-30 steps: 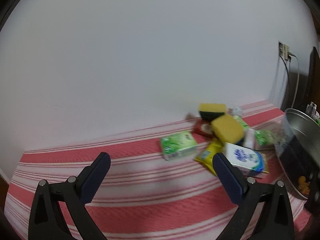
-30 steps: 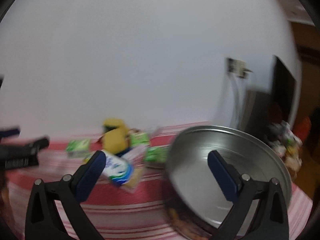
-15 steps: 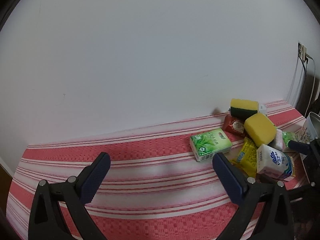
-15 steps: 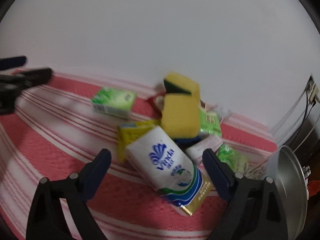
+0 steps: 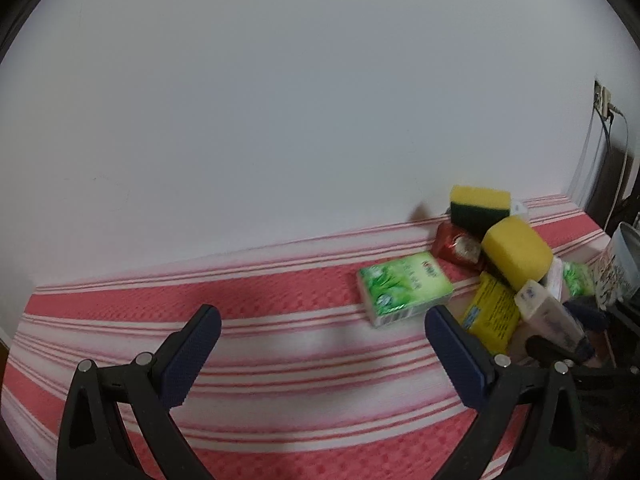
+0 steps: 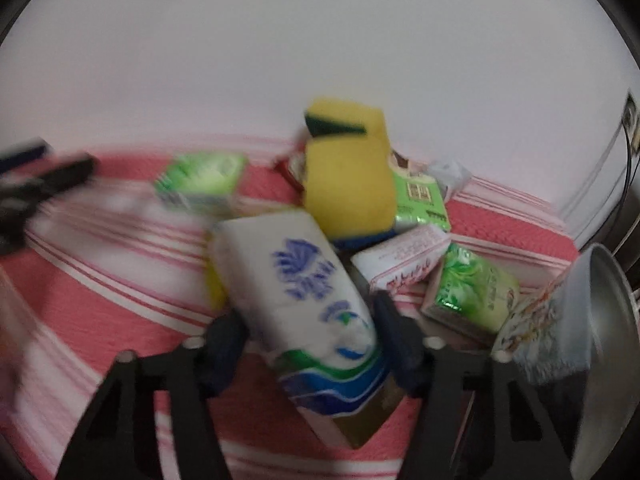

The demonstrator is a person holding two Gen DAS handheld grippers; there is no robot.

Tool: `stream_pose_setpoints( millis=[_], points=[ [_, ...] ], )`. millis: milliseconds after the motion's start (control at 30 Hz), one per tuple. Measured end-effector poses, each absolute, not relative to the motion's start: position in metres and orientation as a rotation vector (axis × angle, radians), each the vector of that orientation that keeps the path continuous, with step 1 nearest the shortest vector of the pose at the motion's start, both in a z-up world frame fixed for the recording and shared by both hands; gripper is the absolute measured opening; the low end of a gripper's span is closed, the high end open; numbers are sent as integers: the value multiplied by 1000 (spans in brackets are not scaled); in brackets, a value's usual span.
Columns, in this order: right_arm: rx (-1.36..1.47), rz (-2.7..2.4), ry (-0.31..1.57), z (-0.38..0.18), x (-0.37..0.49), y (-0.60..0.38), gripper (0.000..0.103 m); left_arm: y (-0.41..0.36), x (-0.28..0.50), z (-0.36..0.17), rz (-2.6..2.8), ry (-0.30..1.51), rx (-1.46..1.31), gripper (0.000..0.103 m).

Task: Organize objects
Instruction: 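Grasp the white Vinda tissue pack with the right gripper while the left gripper approaches the green tissue pack, then grasp the green tissue pack with the left gripper while the right gripper lifts the Vinda pack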

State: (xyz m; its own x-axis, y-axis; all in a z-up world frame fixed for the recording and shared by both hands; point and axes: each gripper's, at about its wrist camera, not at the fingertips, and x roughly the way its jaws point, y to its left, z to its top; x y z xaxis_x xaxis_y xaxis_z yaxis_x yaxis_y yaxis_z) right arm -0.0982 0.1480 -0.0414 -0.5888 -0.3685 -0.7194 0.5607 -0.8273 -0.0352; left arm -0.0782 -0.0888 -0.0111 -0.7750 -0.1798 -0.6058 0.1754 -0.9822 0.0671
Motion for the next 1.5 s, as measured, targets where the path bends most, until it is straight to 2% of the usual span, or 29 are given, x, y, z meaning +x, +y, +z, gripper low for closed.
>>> stream_pose_setpoints(
  millis=[67,133,233,367,467,533,600,633,667,800,833,867,900,933,967,1033,1067,1200,1400,1500],
  points=[
    [942,-2406,273,-27,-89,159,35,-82,-92,-12,-2805,2,970,103],
    [891,-2410,203,-19,-88,170,31,-77,-107,-14,-2800,21,998,103],
    [855,-2399,101,-11,-92,180,16,-70,-132,-22,-2770,38,1055,103],
    [858,-2383,23,-9,-98,190,9,-55,-154,-29,-2743,-21,1094,103],
    [875,-2370,5,-12,-106,192,9,-49,-165,-34,-2694,-49,1133,103],
    [856,-2378,41,-12,-104,188,13,-50,-169,-37,-2695,-18,1157,103],
    [850,-2395,70,-12,-104,184,43,-49,-174,-44,-2670,-32,1217,103],
    [849,-2380,86,-13,-103,181,65,-48,-176,-48,-2651,-54,1241,103],
    [848,-2377,111,-14,-102,177,73,-47,-177,-53,-2638,-64,1260,103],
    [878,-2388,228,-25,-101,163,75,-56,-182,-66,-2595,-14,1361,102],
    [907,-2366,243,-30,-104,159,75,-61,-182,-67,-2605,29,1364,99],
    [931,-2359,257,-34,-107,157,72,-65,-181,-67,-2609,61,1369,96],
    [965,-2357,281,-42,-112,157,70,-69,-180,-67,-2623,104,1372,87],
    [1008,-2353,305,-47,-115,155,63,-73,-178,-66,-2636,145,1373,79],
    [1064,-2339,323,-56,-120,154,47,-75,-177,-65,-2632,141,1362,77],
    [1128,-2309,325,-64,-119,156,27,-76,-173,-64,-2639,142,1352,74],
    [1132,-2300,322,-65,-119,160,23,-75,-172,-64,-2640,140,1346,74],
    [1046,-2313,264,-54,-115,169,22,-76,-162,-58,-2665,179,1296,74],
    [745,-2242,-94,4,-91,218,24,-71,-126,-15,-2721,187,1055,74],
    [581,-2188,-233,28,-82,248,24,-55,-98,10,-2759,127,951,74]
  ],
)
